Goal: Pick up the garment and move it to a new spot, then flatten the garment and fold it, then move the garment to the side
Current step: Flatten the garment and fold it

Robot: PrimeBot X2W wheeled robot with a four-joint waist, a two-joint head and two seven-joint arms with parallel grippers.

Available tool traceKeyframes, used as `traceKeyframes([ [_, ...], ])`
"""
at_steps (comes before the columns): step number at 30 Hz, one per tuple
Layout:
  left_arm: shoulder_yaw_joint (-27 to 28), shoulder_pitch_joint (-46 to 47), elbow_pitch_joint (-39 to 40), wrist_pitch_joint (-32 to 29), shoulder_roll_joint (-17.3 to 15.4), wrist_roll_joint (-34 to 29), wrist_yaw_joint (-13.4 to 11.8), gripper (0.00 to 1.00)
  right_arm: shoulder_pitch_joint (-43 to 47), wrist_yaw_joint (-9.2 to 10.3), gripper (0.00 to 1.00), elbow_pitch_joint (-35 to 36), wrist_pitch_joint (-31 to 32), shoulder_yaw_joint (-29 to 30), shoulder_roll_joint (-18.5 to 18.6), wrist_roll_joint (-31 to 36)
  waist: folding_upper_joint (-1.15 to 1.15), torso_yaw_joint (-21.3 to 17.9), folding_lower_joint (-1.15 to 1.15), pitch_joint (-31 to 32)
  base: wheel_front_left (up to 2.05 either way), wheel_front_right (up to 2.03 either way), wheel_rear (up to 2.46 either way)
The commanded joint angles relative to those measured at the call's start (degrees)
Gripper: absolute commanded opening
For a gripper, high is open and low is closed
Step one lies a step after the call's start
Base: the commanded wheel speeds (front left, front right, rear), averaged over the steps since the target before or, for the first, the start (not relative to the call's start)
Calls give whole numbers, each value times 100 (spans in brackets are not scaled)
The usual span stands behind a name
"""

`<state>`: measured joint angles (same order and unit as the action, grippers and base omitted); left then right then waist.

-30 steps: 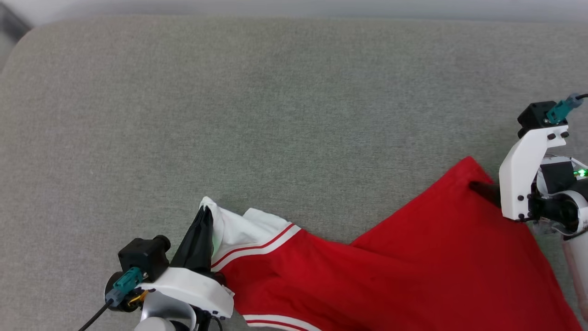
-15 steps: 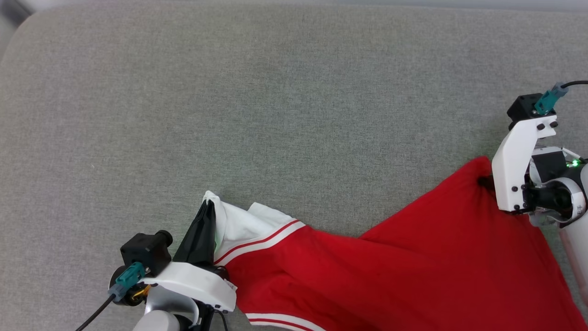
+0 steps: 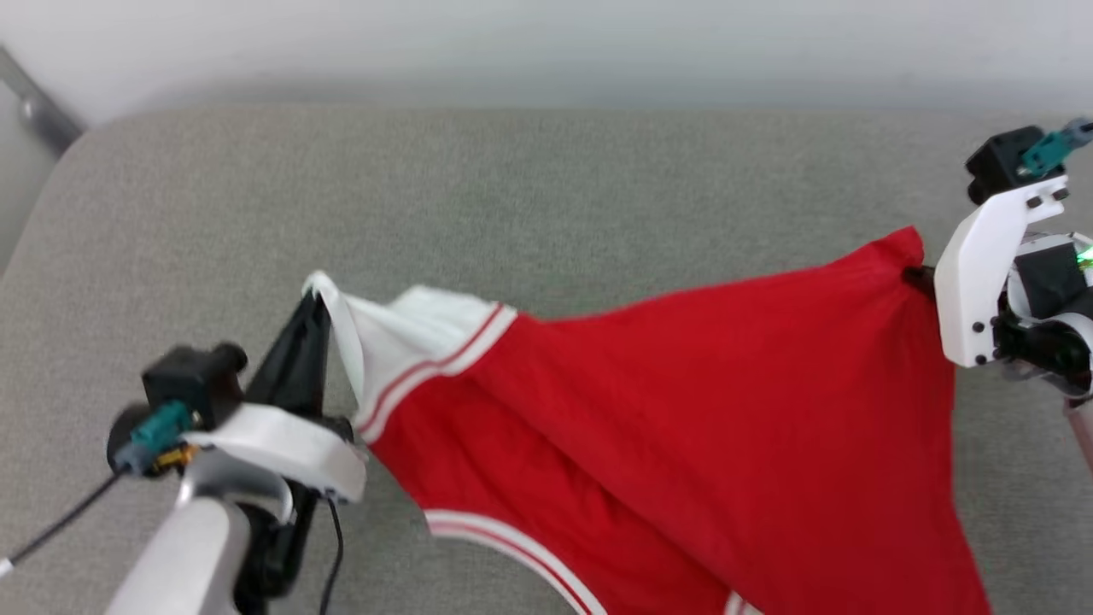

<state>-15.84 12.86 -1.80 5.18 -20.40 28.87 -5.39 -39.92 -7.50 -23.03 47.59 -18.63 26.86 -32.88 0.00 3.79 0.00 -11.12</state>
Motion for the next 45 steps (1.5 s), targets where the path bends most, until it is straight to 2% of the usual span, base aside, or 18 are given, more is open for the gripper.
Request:
traceKeyframes([
  [1,17,191,49,-74,-65,-46,40,0,-88,2,0,17,-62,46,39,21,0,-166,0,344,0,0,0],
  [9,-45,1814,-288,-800,-464,-192,364,0,-555,3,0,90,-366,278,-15,216,0,-495,0,883,0,0,0],
  [17,43,3688,-1350,-990,-494,-300,525,0,-1391,3,0,66,-881,420,-35,461,0,-746,0,639,0,0,0],
  [24,65,5482,-2246,-868,-434,-525,519,0,-2422,5,0,-47,-1648,751,-6,752,0,-815,0,-241,0,0,0],
  [34,111,7939,-3066,-430,-583,-905,590,0,-4132,6,0,-381,-2665,1055,-214,1057,0,-967,0,-1748,0,0,0],
  [40,181,8888,-3351,-348,-658,-954,539,0,-5015,6,0,-612,-3239,983,-316,1220,0,-1079,0,-2436,0,0,0],
  [45,97,9315,-3508,-371,-711,-1052,549,0,-5513,6,0,-893,-3678,864,-472,1250,0,-1145,0,-2885,0,0,0],
])
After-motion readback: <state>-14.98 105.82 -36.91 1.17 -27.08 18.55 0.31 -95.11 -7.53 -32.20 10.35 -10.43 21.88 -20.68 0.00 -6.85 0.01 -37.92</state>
